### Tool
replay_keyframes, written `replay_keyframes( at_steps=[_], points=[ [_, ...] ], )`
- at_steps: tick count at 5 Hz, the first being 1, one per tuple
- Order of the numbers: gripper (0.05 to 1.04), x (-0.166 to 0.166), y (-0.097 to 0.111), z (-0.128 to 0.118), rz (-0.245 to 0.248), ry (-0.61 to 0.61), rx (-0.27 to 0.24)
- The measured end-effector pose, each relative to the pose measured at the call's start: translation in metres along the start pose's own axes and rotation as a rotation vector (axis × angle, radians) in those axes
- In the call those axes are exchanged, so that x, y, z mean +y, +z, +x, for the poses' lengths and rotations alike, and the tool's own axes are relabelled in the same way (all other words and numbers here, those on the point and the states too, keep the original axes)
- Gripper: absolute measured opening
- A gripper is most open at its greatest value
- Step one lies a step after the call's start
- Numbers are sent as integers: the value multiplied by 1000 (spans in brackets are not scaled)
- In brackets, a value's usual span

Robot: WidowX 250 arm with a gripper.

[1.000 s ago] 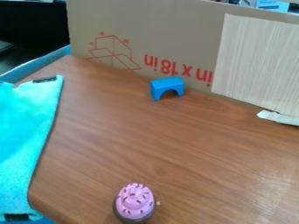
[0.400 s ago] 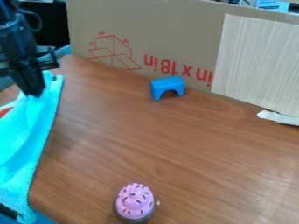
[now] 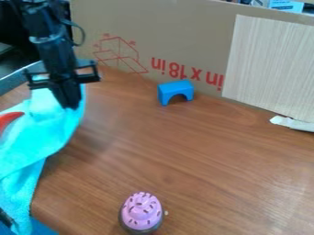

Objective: Unfold the cloth from left to right

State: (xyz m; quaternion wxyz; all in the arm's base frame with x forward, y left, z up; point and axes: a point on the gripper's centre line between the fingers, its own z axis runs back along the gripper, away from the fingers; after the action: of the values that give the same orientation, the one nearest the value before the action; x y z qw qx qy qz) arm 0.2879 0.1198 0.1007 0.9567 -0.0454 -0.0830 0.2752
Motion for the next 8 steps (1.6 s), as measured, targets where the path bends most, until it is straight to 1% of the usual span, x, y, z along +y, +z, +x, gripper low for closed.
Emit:
replay_keyframes(
  at_steps=[1,2,3,4,5,6,7,8],
  points=[
    [67,-21,-6,-4,4,21,15],
    [67,-48,-6,-8,-9,27,13],
    [67,-61,-7,-6,-13,49,5],
    [67,-79,-17,-6,-2,66,-5],
    [67,-92,-34,-3,25,104,-7],
    [67,-102,-55,-2,65,145,5],
    [92,-118,-65,-4,78,159,5],
    [256,-122,-77,-7,114,142,2]
  ],
)
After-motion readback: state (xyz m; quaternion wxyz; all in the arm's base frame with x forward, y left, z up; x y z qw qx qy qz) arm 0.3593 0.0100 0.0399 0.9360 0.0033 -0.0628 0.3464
